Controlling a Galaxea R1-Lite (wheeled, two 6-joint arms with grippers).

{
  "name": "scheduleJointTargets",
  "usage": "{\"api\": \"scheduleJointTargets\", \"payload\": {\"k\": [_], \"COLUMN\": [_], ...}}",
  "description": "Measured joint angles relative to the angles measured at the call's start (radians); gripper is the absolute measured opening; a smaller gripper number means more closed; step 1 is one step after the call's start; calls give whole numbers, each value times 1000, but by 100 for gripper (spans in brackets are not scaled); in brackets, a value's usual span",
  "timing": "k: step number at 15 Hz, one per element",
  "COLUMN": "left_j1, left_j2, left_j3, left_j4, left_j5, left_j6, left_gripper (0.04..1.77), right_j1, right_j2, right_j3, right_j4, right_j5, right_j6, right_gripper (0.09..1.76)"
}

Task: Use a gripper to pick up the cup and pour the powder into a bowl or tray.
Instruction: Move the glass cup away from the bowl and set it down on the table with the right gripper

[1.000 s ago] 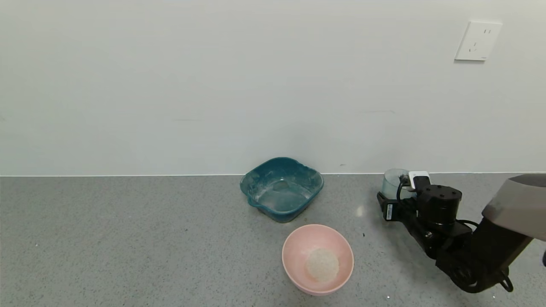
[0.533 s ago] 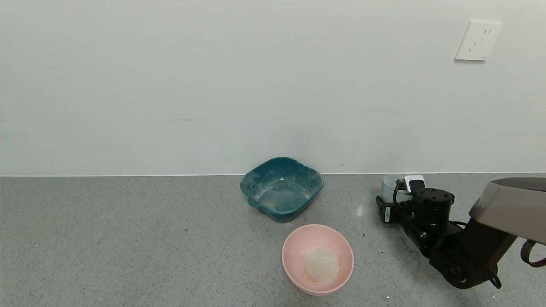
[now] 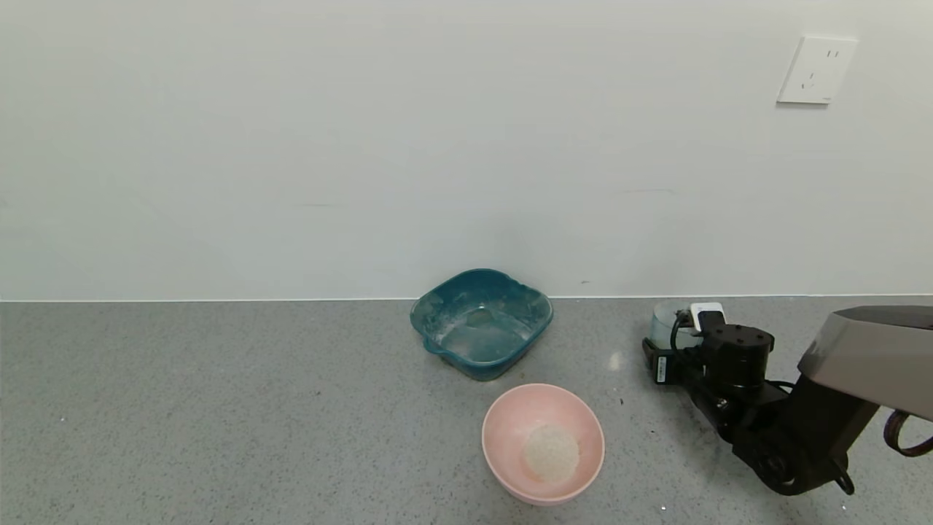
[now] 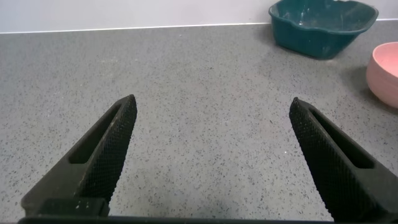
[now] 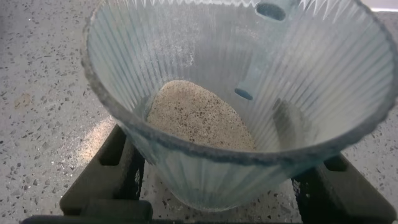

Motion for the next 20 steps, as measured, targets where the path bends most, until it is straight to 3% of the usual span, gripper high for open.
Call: {"api": "scheduleJointTargets", "payload": {"k": [6,16,20], "left_j1": [0,0,0], "left_j2": [0,0,0], "left_j3": [0,0,0], "left_j4": [0,0,0], "left_j5": [0,0,0], "left_j6": [0,0,0], "left_gripper": [176,176,176], "right_j1": [1,3,1], "right_j2": [2,-2,-52], "right_j3": [3,10,51], "right_j4": [4,12,87], "right_j5": [0,3,63], "right_j6": [0,0,1], "right_gripper": [134,160,165]}}
